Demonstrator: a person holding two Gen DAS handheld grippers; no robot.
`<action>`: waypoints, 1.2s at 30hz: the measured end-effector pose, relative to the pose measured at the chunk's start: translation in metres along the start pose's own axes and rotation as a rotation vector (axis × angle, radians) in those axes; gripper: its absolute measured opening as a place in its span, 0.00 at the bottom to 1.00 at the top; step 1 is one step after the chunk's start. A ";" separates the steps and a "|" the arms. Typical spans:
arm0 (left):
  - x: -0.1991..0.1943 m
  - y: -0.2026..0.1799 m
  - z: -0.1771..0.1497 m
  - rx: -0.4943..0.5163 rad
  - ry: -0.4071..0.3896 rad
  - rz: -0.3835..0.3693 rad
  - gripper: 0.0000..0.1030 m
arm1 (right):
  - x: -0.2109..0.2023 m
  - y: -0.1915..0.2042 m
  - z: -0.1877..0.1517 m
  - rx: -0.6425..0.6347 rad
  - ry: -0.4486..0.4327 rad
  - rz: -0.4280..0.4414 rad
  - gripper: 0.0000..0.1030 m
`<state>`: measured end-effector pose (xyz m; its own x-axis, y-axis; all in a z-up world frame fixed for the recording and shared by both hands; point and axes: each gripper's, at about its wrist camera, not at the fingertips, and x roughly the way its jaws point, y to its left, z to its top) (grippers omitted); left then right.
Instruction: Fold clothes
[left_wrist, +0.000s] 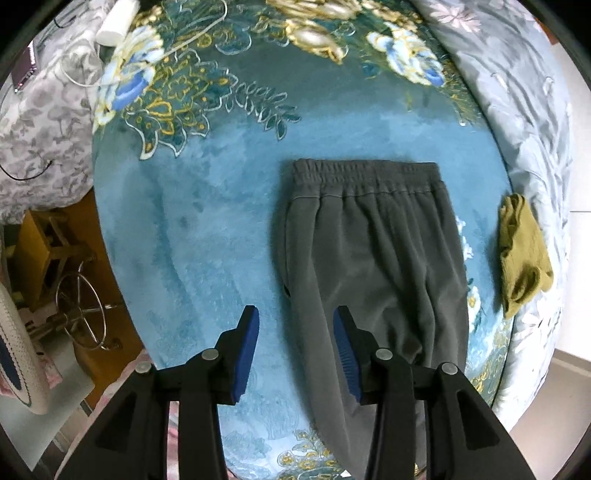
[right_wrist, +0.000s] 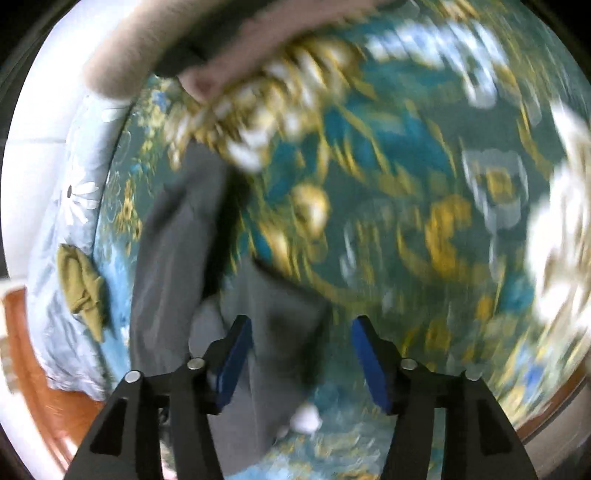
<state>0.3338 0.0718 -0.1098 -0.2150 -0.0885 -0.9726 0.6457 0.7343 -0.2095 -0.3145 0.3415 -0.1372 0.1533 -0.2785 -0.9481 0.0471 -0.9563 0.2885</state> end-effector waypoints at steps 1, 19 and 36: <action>0.006 -0.001 0.005 0.006 0.010 0.006 0.50 | 0.005 -0.004 -0.010 0.027 0.019 0.015 0.60; 0.102 -0.005 0.099 0.061 0.167 0.029 0.51 | -0.004 0.064 -0.094 0.030 -0.051 -0.188 0.03; 0.058 -0.054 0.102 0.028 0.275 -0.100 0.15 | -0.071 0.083 -0.066 0.203 -0.068 -0.131 0.03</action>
<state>0.3615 -0.0420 -0.1654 -0.4670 0.0289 -0.8838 0.6303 0.7118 -0.3099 -0.2565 0.2878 -0.0373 0.0917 -0.1493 -0.9845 -0.1377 -0.9811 0.1360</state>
